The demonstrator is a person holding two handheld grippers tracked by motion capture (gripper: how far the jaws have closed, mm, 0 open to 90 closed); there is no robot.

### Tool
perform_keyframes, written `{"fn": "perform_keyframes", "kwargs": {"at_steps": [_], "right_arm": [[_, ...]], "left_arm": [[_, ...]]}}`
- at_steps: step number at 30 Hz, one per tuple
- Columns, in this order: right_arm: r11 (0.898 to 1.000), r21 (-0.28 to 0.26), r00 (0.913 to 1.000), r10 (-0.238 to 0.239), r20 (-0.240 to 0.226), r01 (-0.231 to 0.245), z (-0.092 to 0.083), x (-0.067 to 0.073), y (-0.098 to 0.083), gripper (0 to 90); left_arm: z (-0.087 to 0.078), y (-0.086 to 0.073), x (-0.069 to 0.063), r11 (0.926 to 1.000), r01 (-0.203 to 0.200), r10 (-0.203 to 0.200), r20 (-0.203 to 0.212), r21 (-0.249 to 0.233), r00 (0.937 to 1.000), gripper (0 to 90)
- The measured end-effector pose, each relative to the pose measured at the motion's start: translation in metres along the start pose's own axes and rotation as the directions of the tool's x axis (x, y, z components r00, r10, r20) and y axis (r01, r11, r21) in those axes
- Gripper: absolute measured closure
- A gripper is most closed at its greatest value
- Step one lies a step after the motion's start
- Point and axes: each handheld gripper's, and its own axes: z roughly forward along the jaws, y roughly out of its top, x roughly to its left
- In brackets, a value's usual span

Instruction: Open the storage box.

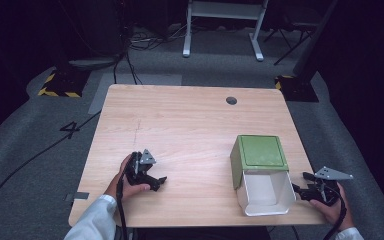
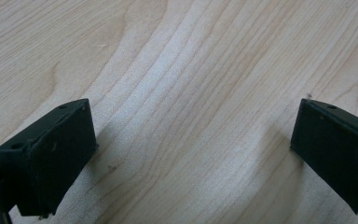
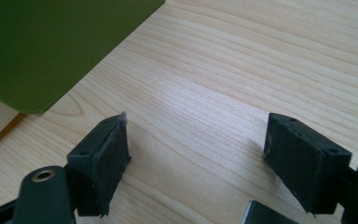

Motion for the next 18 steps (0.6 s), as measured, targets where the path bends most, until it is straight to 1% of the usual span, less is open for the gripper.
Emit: {"fn": "perform_keyframes", "kwargs": {"at_steps": [18], "right_arm": [[1.0,0.0,1.0,0.0,0.002,0.0,0.0,0.0001,-0.0001,21.8]], "left_arm": [[0.0003,0.0004,0.0004,1.0,-0.001,0.001,0.004,0.001,1.0,0.2]]}}
